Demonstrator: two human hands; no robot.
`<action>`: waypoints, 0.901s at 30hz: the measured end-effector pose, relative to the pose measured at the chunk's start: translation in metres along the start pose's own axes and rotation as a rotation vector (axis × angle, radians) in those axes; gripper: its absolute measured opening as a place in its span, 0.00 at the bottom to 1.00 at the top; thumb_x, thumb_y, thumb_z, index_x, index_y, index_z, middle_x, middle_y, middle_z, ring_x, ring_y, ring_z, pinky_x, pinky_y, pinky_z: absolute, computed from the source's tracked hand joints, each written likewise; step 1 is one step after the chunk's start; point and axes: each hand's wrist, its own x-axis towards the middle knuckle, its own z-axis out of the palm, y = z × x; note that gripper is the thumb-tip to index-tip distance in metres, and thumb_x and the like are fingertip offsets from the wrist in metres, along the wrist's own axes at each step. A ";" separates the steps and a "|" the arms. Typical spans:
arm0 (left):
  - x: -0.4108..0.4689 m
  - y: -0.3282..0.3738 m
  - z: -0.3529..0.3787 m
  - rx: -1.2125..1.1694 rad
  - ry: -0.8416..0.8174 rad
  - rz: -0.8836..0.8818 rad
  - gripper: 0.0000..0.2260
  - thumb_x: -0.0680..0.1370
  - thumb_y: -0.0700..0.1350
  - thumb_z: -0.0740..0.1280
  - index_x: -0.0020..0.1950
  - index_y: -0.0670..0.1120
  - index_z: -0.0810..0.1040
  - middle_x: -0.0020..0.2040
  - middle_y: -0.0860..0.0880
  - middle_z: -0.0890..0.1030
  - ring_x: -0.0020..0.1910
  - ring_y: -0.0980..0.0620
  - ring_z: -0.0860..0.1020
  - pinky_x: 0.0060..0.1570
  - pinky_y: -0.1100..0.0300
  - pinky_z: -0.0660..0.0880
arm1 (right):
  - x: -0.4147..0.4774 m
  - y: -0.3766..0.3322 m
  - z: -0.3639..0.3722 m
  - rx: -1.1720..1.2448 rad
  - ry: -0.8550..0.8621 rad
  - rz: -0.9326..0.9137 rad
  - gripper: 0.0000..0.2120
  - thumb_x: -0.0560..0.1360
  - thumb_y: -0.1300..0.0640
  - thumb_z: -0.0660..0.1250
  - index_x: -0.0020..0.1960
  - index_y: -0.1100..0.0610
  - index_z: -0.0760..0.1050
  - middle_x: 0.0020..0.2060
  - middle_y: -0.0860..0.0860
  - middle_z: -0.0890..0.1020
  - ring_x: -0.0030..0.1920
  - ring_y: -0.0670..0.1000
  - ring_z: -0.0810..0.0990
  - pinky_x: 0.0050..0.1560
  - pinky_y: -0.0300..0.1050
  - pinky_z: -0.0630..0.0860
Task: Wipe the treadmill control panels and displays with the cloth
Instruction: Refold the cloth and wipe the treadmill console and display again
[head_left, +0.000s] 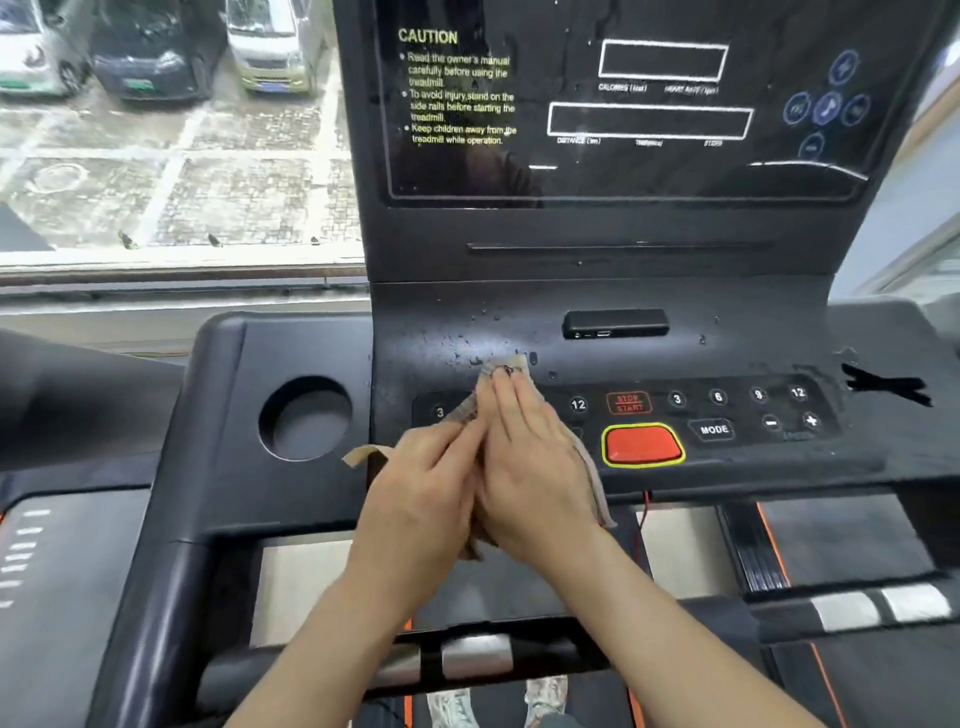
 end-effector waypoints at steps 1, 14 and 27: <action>0.004 -0.003 -0.001 0.008 0.012 -0.023 0.18 0.77 0.42 0.57 0.62 0.40 0.80 0.54 0.45 0.81 0.52 0.48 0.75 0.55 0.64 0.68 | 0.011 -0.006 -0.003 -0.011 -0.029 0.019 0.30 0.78 0.50 0.47 0.76 0.63 0.58 0.75 0.61 0.60 0.77 0.59 0.54 0.75 0.54 0.57; 0.023 -0.003 0.006 0.069 -0.030 -0.047 0.16 0.74 0.42 0.58 0.54 0.42 0.82 0.53 0.45 0.81 0.51 0.45 0.77 0.51 0.58 0.73 | 0.032 0.009 -0.009 -0.055 -0.069 0.066 0.37 0.75 0.42 0.39 0.79 0.60 0.47 0.78 0.59 0.48 0.78 0.57 0.42 0.77 0.52 0.43; 0.043 -0.029 0.001 -0.072 -0.001 -0.236 0.20 0.77 0.48 0.58 0.65 0.42 0.74 0.64 0.45 0.75 0.64 0.48 0.71 0.67 0.70 0.56 | 0.050 -0.007 -0.006 -0.053 -0.029 -0.050 0.29 0.81 0.49 0.47 0.78 0.59 0.53 0.78 0.57 0.55 0.78 0.56 0.48 0.77 0.52 0.47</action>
